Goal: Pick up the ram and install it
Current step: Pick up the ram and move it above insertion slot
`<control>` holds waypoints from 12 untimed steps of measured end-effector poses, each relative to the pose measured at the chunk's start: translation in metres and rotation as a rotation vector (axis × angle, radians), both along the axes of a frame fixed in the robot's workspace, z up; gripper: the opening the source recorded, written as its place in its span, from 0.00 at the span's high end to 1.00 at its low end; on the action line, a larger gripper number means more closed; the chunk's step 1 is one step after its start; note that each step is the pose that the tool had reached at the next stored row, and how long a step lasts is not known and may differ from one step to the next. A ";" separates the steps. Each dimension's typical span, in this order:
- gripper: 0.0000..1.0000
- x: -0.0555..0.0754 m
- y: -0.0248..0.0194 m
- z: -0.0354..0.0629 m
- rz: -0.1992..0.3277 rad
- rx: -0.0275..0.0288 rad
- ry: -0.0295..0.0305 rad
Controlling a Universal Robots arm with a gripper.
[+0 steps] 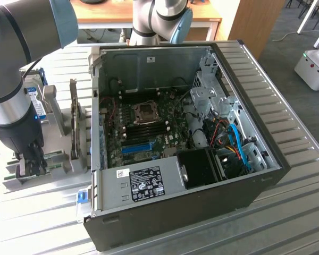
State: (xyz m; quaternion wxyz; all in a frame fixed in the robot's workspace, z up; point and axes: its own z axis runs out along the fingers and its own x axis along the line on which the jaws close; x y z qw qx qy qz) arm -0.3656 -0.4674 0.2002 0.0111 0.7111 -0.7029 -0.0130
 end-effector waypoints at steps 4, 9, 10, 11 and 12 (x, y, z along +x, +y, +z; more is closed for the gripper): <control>0.88 0.000 0.0000 0.0000 0.000 0.0000 0.0000; 0.88 0.000 0.0000 0.0000 0.000 0.0000 0.0000; 0.88 0.000 0.0000 0.0000 0.000 0.0000 0.0000; 0.88 0.000 0.0000 0.0000 0.000 0.0000 0.0000; 0.88 0.000 0.0000 0.0000 0.000 0.0000 0.0000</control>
